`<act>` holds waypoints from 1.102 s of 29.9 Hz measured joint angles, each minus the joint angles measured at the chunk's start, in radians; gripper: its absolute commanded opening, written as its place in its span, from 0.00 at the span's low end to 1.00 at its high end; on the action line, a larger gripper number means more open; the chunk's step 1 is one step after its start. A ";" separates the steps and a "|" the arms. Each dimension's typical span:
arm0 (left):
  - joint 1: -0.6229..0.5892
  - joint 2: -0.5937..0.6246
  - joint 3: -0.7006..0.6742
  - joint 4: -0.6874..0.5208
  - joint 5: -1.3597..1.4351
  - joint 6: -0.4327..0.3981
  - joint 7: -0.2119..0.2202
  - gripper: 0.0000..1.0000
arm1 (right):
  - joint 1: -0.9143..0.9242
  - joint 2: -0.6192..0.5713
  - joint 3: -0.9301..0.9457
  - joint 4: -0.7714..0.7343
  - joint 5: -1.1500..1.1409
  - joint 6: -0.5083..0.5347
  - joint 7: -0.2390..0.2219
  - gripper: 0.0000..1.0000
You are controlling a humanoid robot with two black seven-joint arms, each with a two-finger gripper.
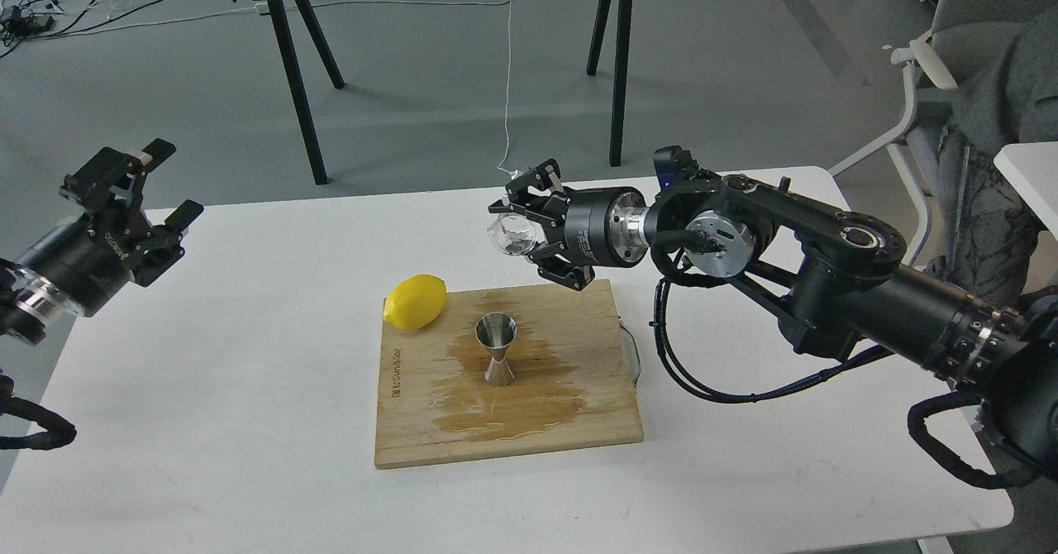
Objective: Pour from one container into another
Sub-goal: 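Lift the glass cup and carry it above the jigger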
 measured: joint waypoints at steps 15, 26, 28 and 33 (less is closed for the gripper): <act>0.002 -0.001 0.000 -0.001 -0.001 0.000 0.000 0.99 | 0.029 -0.019 -0.022 0.015 -0.149 0.147 0.003 0.32; 0.002 0.001 -0.001 -0.003 -0.002 0.000 0.000 0.99 | 0.060 -0.011 -0.063 0.015 -0.237 0.222 0.016 0.32; 0.002 0.001 -0.002 -0.003 -0.002 0.000 0.000 0.99 | 0.063 -0.009 -0.070 0.015 -0.253 0.231 0.021 0.32; 0.002 0.001 -0.002 -0.003 -0.002 0.000 0.000 0.99 | 0.063 -0.001 -0.073 0.015 -0.347 0.254 0.031 0.32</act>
